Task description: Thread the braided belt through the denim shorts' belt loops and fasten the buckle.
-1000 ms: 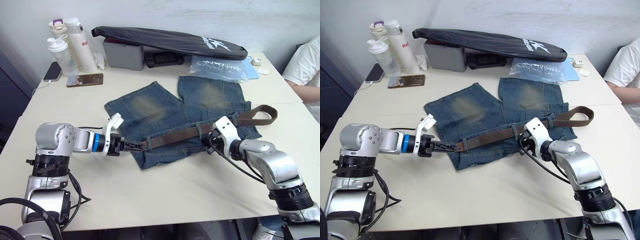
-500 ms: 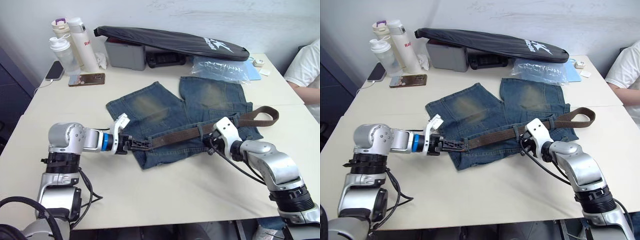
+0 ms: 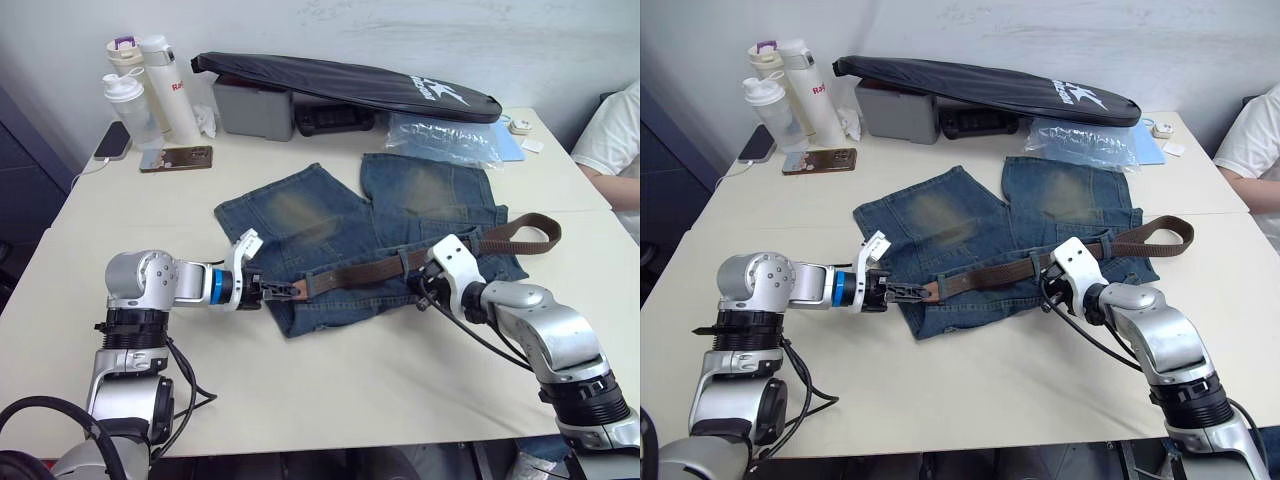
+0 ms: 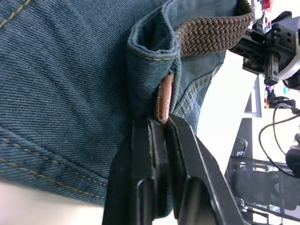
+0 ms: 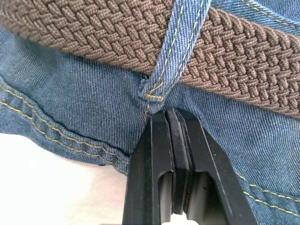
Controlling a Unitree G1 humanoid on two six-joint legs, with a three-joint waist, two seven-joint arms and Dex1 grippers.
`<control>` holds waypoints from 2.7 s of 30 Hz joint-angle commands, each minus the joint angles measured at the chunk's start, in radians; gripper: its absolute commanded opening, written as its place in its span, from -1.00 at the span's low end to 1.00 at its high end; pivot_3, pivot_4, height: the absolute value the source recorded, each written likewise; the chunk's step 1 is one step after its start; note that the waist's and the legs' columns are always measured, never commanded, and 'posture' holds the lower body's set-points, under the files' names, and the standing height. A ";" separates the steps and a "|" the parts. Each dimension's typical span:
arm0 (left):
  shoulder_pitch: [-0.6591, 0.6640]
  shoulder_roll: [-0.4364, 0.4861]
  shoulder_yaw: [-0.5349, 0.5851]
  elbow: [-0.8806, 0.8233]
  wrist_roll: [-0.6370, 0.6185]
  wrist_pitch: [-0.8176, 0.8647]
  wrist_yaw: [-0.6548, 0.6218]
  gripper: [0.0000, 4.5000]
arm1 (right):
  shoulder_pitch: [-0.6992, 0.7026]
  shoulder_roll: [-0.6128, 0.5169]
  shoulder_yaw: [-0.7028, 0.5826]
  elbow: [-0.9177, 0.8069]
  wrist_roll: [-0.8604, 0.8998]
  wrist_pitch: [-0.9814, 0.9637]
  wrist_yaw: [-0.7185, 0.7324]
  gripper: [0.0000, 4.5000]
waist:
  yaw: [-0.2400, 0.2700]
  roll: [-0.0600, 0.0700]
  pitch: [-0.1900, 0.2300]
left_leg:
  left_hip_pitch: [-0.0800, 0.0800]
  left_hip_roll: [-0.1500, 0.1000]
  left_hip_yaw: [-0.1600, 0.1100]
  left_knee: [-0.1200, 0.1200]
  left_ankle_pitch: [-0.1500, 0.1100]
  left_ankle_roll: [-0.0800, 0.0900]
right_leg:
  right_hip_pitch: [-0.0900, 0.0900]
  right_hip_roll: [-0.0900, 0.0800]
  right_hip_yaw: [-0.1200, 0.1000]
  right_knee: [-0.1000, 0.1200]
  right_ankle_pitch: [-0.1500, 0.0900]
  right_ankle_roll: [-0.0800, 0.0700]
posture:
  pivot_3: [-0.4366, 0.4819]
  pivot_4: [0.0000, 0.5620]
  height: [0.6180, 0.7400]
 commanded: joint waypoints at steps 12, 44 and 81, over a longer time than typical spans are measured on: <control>0.051 0.321 -0.046 -0.028 -0.049 -0.039 -0.187 -0.97 | 0.034 0.010 0.065 0.045 -0.026 0.058 0.009 -1.00 | -0.012 0.000 0.000 | 0.001 0.001 0.000 -0.002 -0.001 -0.002 | -0.001 0.000 0.000 0.000 0.000 0.000 | -0.05 -0.47 1.00; 0.115 0.898 -0.138 0.652 0.326 -0.535 -0.544 -0.97 | -0.132 0.083 0.206 0.282 -0.145 -0.077 0.191 -1.00 | -0.062 -0.010 -0.015 | 0.006 0.003 -0.005 -0.016 -0.007 0.000 | -0.023 -0.026 -0.051 0.018 -0.007 -0.024 | -0.05 -0.47 1.00; -0.492 0.546 -0.121 1.027 0.611 -1.431 -0.446 0.96 | -0.003 0.054 0.105 0.028 -0.101 0.070 0.147 -1.00 | -0.022 -0.010 -0.018 | 0.004 0.001 -0.002 -0.011 -0.011 0.010 | -0.022 -0.036 -0.077 0.021 -0.001 -0.024 | -0.05 -0.47 1.00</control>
